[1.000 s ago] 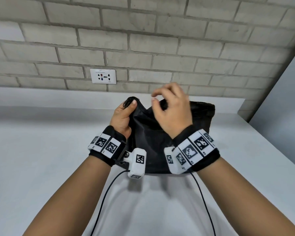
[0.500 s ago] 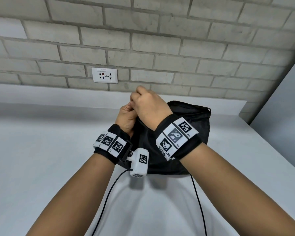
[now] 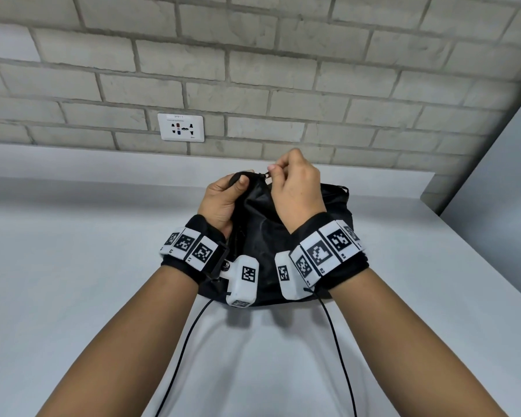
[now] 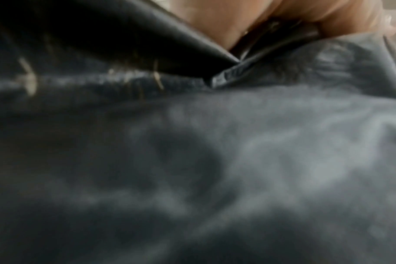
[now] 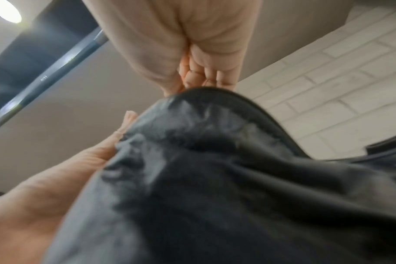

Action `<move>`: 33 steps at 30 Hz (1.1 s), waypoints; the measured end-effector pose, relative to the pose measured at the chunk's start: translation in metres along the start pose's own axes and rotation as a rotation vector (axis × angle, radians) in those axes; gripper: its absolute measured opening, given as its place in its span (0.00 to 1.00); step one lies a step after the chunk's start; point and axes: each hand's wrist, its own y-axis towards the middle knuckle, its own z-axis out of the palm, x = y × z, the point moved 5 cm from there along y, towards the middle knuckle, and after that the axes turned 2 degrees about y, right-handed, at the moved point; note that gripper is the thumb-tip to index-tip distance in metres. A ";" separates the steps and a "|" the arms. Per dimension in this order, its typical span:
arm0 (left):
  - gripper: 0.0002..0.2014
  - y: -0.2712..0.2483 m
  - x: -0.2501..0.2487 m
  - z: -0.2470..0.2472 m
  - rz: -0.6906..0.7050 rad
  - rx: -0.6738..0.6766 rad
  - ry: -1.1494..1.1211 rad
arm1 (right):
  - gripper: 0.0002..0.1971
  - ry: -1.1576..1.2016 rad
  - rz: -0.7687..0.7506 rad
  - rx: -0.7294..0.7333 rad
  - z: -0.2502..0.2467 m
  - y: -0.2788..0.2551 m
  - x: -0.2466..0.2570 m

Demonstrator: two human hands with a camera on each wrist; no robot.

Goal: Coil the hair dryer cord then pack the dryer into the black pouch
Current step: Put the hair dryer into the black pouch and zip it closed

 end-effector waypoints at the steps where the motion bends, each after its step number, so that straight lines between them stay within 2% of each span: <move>1: 0.23 -0.001 0.000 0.002 -0.003 0.008 0.007 | 0.05 0.005 0.010 -0.008 -0.002 -0.002 -0.004; 7: 0.25 0.004 0.003 0.002 -0.006 -0.014 -0.004 | 0.07 -0.022 0.085 -0.026 -0.006 -0.005 -0.025; 11: 0.24 0.010 -0.008 -0.015 0.047 -0.095 -0.081 | 0.08 -0.107 0.236 -0.073 -0.026 0.001 -0.062; 13: 0.20 0.011 -0.015 -0.028 0.048 -0.141 -0.090 | 0.09 -0.131 0.290 -0.150 -0.049 0.003 -0.084; 14: 0.14 0.010 -0.020 -0.033 0.051 -0.169 -0.057 | 0.09 -0.131 0.292 -0.175 -0.058 0.004 -0.091; 16: 0.06 0.011 -0.027 -0.039 0.046 -0.250 0.085 | 0.08 -0.125 0.257 -0.196 -0.072 0.006 -0.094; 18: 0.04 0.012 -0.035 -0.040 0.062 -0.347 0.281 | 0.08 -0.101 0.194 -0.214 -0.077 0.006 -0.088; 20: 0.11 0.013 -0.044 -0.035 0.123 -0.436 0.658 | 0.07 -0.063 0.147 -0.233 -0.078 0.006 -0.082; 22: 0.22 0.008 -0.055 -0.016 0.186 -0.514 1.205 | 0.06 -0.027 0.123 -0.241 -0.076 0.003 -0.079; 23: 0.24 0.002 -0.059 0.003 0.281 -0.490 1.415 | 0.06 -0.015 0.113 -0.243 -0.074 0.001 -0.078; 24: 0.24 -0.002 -0.061 0.026 0.399 -0.388 1.553 | 0.06 -0.003 0.105 -0.247 -0.072 -0.001 -0.077; 25: 0.24 -0.004 -0.056 0.049 0.481 -0.225 1.661 | 0.06 0.008 0.102 -0.249 -0.071 -0.002 -0.077; 26: 0.24 -0.005 -0.045 0.068 0.499 -0.039 1.763 | 0.05 0.018 0.100 -0.250 -0.070 -0.003 -0.076; 27: 0.25 -0.004 -0.032 0.081 0.458 0.128 1.866 | 0.05 0.030 0.097 -0.251 -0.070 -0.003 -0.076; 29: 0.30 0.002 -0.007 0.094 0.295 0.367 2.015 | 0.05 0.055 0.082 -0.245 -0.071 -0.005 -0.074; 31: 0.30 0.008 0.008 0.100 0.138 0.507 2.010 | 0.06 0.058 0.053 -0.228 -0.073 -0.006 -0.073; 33: 0.23 0.011 0.014 0.101 0.103 0.569 1.971 | 0.06 0.035 0.024 -0.191 -0.075 -0.009 -0.076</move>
